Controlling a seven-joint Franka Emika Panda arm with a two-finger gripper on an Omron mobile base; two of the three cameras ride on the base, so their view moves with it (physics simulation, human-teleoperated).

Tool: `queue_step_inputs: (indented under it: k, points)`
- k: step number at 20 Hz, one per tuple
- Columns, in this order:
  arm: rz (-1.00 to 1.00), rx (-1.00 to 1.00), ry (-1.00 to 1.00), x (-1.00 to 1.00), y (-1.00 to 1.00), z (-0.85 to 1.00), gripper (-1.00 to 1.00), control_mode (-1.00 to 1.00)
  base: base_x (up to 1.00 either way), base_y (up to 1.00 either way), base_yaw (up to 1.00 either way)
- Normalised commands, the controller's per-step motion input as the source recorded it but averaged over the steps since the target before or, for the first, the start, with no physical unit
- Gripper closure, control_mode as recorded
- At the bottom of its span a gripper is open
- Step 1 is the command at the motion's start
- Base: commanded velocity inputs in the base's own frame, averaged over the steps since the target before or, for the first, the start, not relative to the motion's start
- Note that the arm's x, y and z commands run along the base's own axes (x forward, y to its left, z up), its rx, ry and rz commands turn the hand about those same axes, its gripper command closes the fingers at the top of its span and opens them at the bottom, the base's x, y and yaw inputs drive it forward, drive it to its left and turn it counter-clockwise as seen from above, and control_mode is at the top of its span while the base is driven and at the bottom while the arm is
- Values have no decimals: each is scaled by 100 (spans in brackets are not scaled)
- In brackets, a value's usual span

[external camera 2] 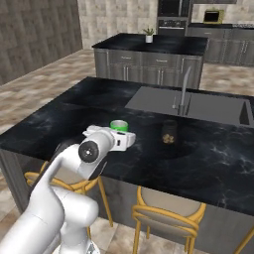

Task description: Open the cabinet directly in front. Then move the liquor and the mug to the dining counter with the jar on it.

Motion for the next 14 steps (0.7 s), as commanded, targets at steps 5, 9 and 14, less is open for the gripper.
queue_step_inputs:
  k: [5,9,14]
  points:
    - [-2,0,0,31,0,-7,100,-100,0,0,0]
    - [0,0,0,0,0,-3,100,-100,0,0,0]
    - [0,-3,4,0,0,-35,100,-100,0,0,0]
